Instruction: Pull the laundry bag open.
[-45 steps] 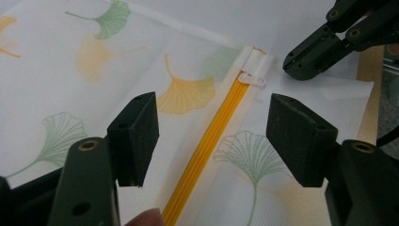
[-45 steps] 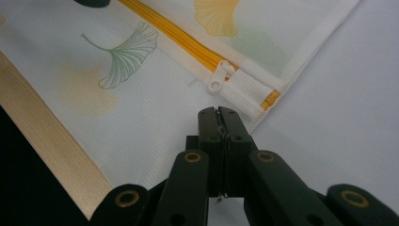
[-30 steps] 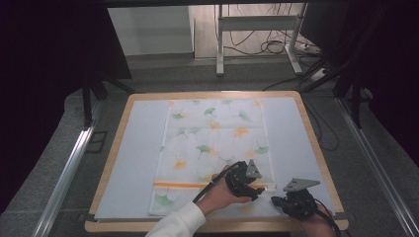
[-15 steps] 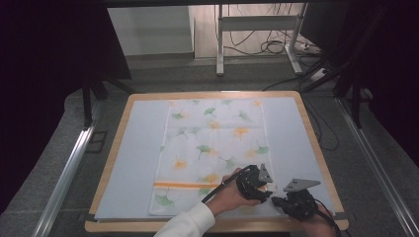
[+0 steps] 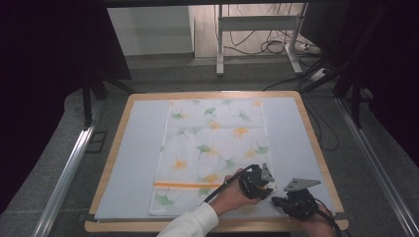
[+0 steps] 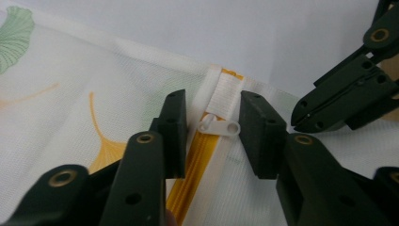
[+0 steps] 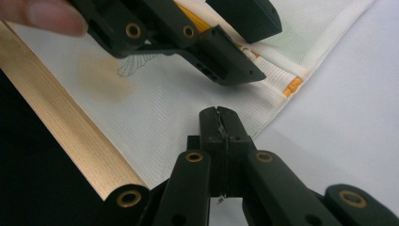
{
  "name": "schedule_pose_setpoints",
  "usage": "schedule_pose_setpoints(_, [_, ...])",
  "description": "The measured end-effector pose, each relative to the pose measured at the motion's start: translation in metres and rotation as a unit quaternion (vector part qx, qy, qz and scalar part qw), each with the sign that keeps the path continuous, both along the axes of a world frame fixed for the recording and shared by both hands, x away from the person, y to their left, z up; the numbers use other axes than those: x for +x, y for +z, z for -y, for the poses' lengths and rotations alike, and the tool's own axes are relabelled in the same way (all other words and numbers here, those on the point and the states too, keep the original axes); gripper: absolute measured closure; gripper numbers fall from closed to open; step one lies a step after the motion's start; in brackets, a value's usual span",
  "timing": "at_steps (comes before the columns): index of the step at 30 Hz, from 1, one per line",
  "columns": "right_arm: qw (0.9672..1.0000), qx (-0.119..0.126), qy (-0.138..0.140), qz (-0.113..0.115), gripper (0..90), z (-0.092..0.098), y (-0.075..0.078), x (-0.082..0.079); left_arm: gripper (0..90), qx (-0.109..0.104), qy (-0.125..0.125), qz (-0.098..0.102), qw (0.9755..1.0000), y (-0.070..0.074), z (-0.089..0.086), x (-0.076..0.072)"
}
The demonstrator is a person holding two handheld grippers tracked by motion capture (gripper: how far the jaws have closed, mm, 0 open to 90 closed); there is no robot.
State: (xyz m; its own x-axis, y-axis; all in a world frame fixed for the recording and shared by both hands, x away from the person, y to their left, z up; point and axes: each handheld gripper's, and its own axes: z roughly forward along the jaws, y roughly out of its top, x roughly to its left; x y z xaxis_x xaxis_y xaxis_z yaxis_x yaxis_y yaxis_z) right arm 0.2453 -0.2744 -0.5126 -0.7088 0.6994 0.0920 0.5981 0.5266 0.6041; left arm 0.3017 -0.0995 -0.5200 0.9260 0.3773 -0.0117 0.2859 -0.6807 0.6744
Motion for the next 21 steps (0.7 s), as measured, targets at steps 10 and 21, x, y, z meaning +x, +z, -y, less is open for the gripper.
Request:
schedule_pose_setpoints(10, [1.0000,0.000,0.003,0.001,89.3,0.0005,-0.0001,0.0005,70.3,-0.008,-0.005,-0.020,0.9998,0.0014,-0.0050,0.0039])
schedule_pose_setpoints(21, [1.0000,0.001,0.004,0.000,89.3,0.0008,-0.0002,0.0010,78.2,0.007,-0.008,-0.007,0.9999,0.0017,-0.0096,0.0026])
